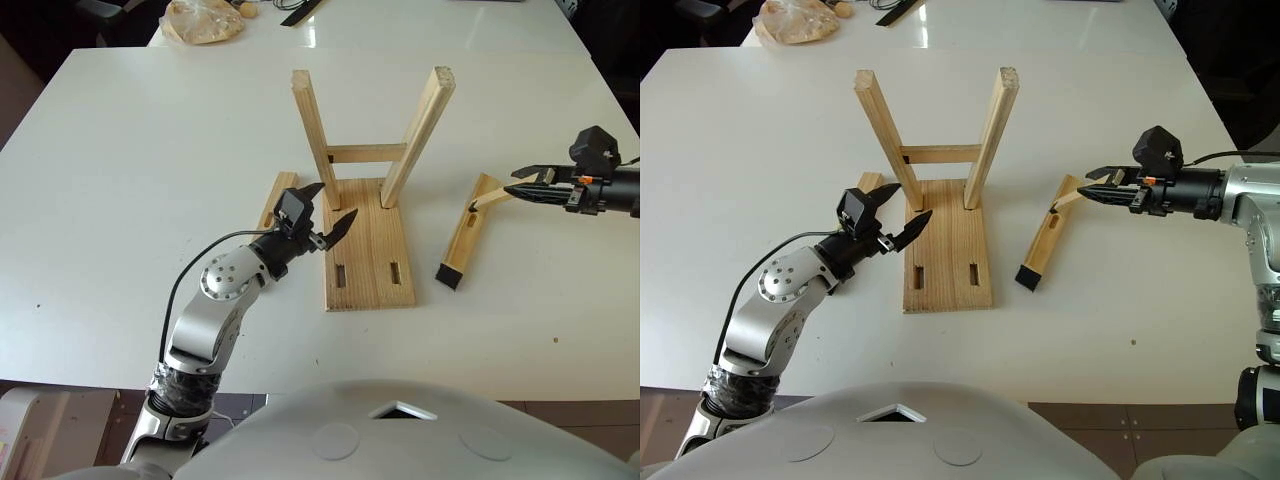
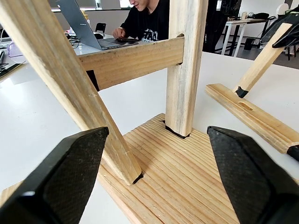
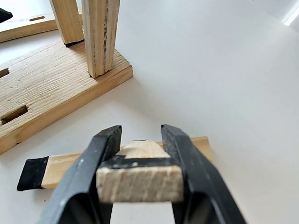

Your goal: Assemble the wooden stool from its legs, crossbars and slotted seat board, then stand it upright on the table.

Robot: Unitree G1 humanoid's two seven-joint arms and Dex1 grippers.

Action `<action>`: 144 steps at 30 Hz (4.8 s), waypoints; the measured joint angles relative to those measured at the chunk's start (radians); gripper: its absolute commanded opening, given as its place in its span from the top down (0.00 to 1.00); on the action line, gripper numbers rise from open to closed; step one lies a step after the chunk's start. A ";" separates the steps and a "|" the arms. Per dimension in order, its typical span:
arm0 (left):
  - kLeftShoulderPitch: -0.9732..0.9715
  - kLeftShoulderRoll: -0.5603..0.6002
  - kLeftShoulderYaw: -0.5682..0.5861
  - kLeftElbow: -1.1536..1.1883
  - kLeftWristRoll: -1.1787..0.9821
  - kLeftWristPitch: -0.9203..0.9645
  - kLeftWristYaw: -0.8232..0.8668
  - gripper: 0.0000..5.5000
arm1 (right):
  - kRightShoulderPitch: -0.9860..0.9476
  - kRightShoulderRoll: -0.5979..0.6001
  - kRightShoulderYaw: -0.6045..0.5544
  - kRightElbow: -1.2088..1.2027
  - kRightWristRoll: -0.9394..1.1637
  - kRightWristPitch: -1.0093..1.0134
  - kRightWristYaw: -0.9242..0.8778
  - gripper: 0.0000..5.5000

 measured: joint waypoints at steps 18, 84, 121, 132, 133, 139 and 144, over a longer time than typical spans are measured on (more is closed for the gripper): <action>0.001 -0.002 -0.013 0.003 0.000 0.002 -0.001 0.29 | -0.060 -0.048 0.056 -0.045 -0.059 -0.182 0.158 0.76; -0.007 -0.023 -0.068 -0.002 0.014 0.029 -0.005 0.29 | -0.380 0.043 0.427 0.283 -0.357 -0.453 0.392 0.76; -0.025 -0.019 -0.097 -0.002 0.017 0.043 -0.038 0.29 | -0.317 0.099 0.170 0.166 -0.061 -0.087 0.375 0.52; -0.026 0.003 -0.088 -0.001 0.014 0.041 -0.054 0.29 | -0.215 0.187 -0.053 -0.022 0.151 0.105 0.120 0.52; -0.027 0.006 -0.086 0.001 0.014 0.041 -0.061 0.29 | -0.196 0.198 -0.058 -0.042 0.165 0.117 0.109 0.52; -0.057 0.028 -0.066 0.018 -0.001 0.046 -0.093 0.29 | -0.177 0.280 -0.125 -0.137 0.310 0.189 0.013 0.52; -0.069 0.030 -0.067 0.029 -0.001 0.046 -0.112 0.29 | -0.178 0.323 -0.127 -0.169 0.353 0.204 -0.047 0.52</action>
